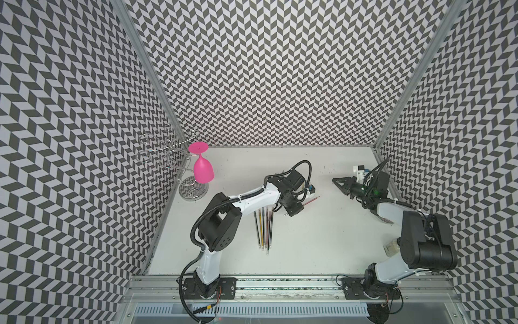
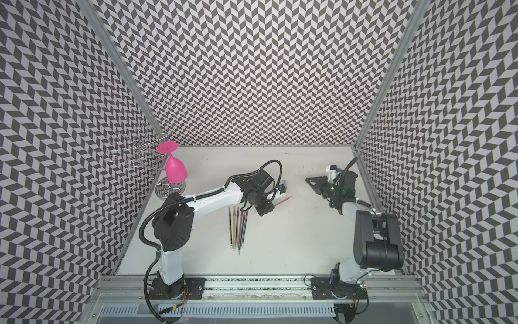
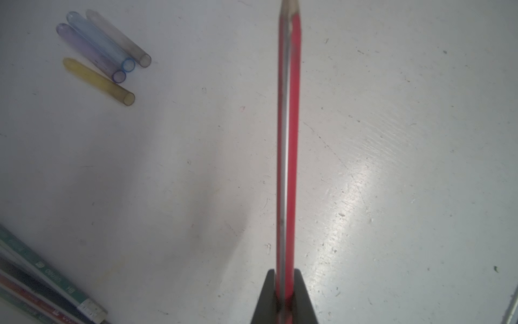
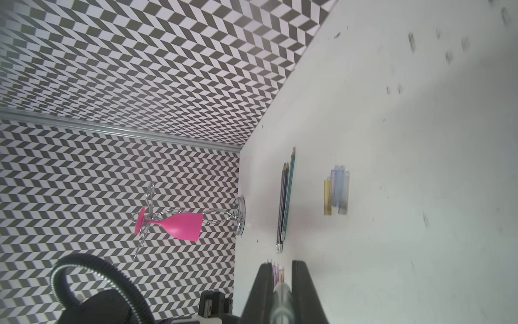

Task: Remove the protective cover of the pencils
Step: Remove the protective sleeve from the pencil, then place the pencil at the center of the board.

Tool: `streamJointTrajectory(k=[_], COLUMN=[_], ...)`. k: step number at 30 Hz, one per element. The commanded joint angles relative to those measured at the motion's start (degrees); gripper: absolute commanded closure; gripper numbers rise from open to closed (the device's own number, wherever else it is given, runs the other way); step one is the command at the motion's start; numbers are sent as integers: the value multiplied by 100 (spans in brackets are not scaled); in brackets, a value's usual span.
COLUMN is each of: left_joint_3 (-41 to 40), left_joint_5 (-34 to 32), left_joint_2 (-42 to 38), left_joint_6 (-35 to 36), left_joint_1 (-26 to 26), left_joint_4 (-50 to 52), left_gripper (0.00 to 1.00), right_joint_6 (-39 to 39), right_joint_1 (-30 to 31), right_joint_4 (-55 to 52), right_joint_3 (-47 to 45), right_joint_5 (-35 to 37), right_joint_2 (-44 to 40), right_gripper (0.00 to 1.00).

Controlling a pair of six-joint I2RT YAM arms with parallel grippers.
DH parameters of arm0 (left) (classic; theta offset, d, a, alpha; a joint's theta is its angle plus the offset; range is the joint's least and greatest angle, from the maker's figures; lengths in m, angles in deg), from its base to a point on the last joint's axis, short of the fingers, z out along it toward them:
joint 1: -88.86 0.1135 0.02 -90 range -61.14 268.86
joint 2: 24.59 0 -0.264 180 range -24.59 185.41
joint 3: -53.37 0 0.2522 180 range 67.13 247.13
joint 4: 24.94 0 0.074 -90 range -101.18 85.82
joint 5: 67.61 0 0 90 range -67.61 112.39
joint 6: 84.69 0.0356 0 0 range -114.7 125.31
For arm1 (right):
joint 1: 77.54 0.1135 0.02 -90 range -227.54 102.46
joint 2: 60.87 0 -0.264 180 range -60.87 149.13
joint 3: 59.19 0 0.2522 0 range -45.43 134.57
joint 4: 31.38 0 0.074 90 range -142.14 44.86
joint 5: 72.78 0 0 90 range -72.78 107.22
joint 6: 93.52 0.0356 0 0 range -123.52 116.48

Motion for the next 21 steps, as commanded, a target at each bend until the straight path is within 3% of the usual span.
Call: streamJointTrajectory(k=[1,5,10,16,21], left_joint_3=[77,25,-109,-90,-74], left_joint_5=[78,432,1043,1424,1542], left_joint_2=[57,-188,-450,-174,118], left_joint_6=[1,-374,-1019,-1704,-1847], left_joint_1=[56,565,1587,2686,3017], left_joint_4=[112,-297,-1001,-1329,-1353], left_gripper=[100,100,100,100,96], right_joint_6=[-234,-452,-832,-1113,-1134], right_joint_1=[-11,73,198,287,295], right_joint_4=[-226,-362,-387,-396,-397], right_joint_3=[436,295,-310,-584,-541], right_joint_5=[491,588,710,689,638], right_joint_2=[-239,-359,-519,-516,-545], right_gripper=[95,95,95,95,95])
